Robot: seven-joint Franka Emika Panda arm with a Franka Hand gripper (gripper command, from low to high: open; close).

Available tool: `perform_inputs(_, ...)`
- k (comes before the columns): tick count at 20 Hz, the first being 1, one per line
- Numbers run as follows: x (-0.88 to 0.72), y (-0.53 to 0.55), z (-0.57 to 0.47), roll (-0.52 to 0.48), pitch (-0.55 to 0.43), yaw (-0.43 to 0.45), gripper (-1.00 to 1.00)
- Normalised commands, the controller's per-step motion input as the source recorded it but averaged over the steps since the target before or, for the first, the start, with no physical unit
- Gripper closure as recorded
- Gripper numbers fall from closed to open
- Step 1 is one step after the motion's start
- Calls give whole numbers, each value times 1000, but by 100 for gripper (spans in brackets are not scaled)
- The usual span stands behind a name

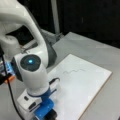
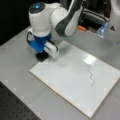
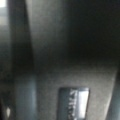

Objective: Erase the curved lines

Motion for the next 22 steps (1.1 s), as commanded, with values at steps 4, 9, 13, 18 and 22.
perform_inputs(4, -91, 57, -24, 38, -104, -103, 100)
perform_inputs(9, -162, 98, 279, -20, -44, -192, 100)
perform_inputs(13, -201, 140, 434, -59, 20, -168, 100)
perform_inputs(18, -193, 106, 281, -67, 72, -32, 100)
perform_inputs(22, -157, 90, 306, -53, 107, 35, 100)
